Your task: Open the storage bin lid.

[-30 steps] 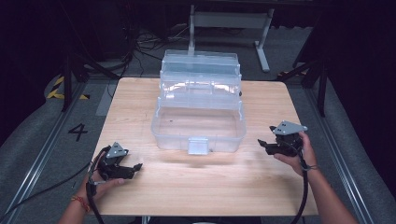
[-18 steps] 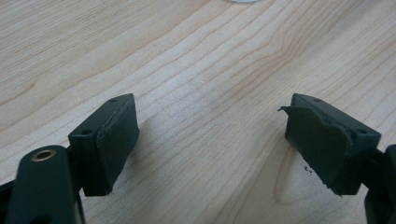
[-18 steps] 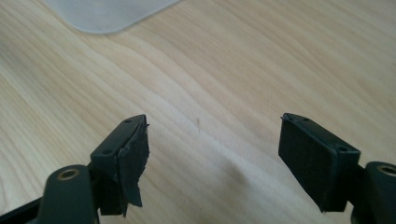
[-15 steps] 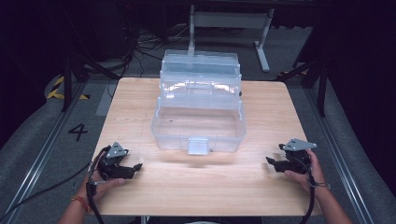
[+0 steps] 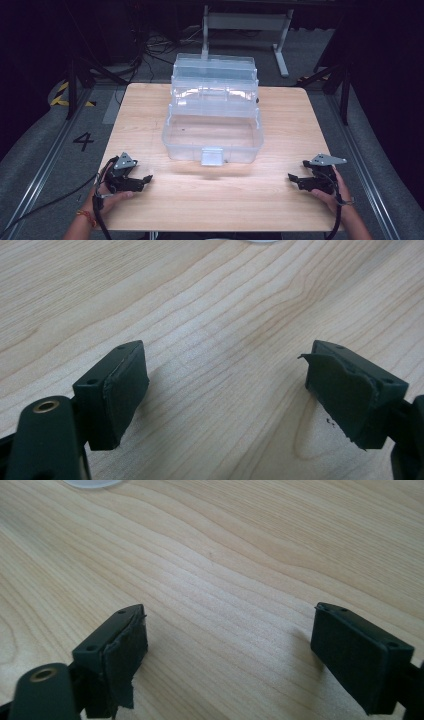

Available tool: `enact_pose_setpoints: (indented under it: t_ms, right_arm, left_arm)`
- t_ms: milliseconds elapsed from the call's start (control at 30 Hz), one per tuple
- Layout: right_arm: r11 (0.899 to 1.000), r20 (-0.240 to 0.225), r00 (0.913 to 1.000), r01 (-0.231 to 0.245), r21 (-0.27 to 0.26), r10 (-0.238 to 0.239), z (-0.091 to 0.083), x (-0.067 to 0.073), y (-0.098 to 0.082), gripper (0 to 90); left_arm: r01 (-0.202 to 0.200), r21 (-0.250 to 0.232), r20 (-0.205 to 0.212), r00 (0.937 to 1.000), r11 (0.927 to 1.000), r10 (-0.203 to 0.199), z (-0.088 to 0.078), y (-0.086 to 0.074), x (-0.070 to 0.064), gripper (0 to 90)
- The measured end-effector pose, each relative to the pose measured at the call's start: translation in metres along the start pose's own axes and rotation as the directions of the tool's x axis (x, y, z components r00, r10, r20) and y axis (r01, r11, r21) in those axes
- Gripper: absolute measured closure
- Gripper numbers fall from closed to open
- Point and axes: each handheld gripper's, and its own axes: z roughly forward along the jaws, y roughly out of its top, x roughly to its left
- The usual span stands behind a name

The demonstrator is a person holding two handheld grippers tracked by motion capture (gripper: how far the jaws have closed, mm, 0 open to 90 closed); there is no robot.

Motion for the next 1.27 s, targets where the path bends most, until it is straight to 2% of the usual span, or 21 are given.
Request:
enact_pose_setpoints:
  t_ms: [333, 567, 767, 1167, 1233, 1267]
  right_arm:
    - [1.000, 0.008, 0.9999, -0.007, 0.001, 0.007, -0.0005, 0.0007, -0.0004, 14.7]
    - [1.000, 0.014, 0.9999, -0.008, 0.002, 0.008, -0.0011, 0.0007, -0.0011, 14.6]
    - [1.000, 0.031, 0.9992, -0.023, 0.011, 0.023, -0.0007, -0.0002, -0.0011, 9.8]
    - [0.999, 0.038, 0.9989, -0.029, 0.017, 0.029, -0.0002, -0.0006, -0.0010, 7.7]
    - [0.999, 0.039, 0.9988, -0.031, 0.018, 0.030, -0.0001, -0.0007, -0.0009, 7.2]
    - [0.999, 0.039, 0.9988, -0.032, 0.018, 0.031, 0.0000, -0.0008, -0.0009, 7.0]
  left_arm:
    - [0.011, -0.002, 0.009, 0.9999, 0.9999, -0.011, 0.0004, 0.0000, -0.0001, 17.4]
    - [-0.004, 0.001, 0.000, 1.0000, 1.0000, 0.004, 0.0003, 0.0006, 0.0007, 17.2]
    - [-0.004, 0.002, 0.000, 1.0000, 1.0000, 0.004, 0.0002, 0.0006, 0.0006, 17.1]
    - [0.003, 0.003, -0.002, 1.0000, 1.0000, -0.003, 0.0005, 0.0009, -0.0002, 16.8]
    - [0.016, 0.008, 0.008, 0.9998, 0.9998, -0.016, 0.0007, 0.0011, -0.0012, 16.3]
    - [0.005, 0.006, 0.006, 1.0000, 1.0000, -0.005, 0.0011, 0.0014, -0.0006, 15.6]
